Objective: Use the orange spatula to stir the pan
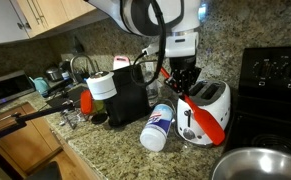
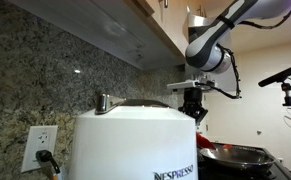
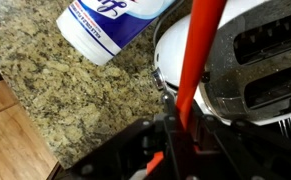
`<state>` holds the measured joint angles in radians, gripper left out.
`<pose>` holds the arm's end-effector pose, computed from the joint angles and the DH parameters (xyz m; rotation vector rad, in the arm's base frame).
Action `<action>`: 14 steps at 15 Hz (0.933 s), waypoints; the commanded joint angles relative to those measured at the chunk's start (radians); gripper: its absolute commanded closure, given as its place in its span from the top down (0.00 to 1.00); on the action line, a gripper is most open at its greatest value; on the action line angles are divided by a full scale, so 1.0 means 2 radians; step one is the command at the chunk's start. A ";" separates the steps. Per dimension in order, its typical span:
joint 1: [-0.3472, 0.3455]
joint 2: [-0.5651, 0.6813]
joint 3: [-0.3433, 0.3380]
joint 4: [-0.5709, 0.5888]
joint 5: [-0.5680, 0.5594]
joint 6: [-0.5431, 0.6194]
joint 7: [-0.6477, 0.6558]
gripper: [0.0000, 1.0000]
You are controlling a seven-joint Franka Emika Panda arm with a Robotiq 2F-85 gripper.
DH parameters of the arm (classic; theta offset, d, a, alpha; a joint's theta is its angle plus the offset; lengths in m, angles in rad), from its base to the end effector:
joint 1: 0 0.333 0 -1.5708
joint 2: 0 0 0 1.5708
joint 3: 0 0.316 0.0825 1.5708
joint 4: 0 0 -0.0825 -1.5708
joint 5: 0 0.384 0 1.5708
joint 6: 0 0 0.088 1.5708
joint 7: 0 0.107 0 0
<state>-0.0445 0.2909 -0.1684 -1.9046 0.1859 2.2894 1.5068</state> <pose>0.6150 -0.1229 0.3586 -1.8360 2.3763 -0.0308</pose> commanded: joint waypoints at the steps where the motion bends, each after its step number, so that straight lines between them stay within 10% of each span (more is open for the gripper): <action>1: 0.003 -0.058 -0.002 -0.057 -0.020 0.026 0.026 0.04; 14: -0.048 -0.001 -0.004 -0.042 0.042 0.028 -0.009 0.04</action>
<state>-0.1172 0.2600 -0.1756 -2.0131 0.2221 2.3303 1.5159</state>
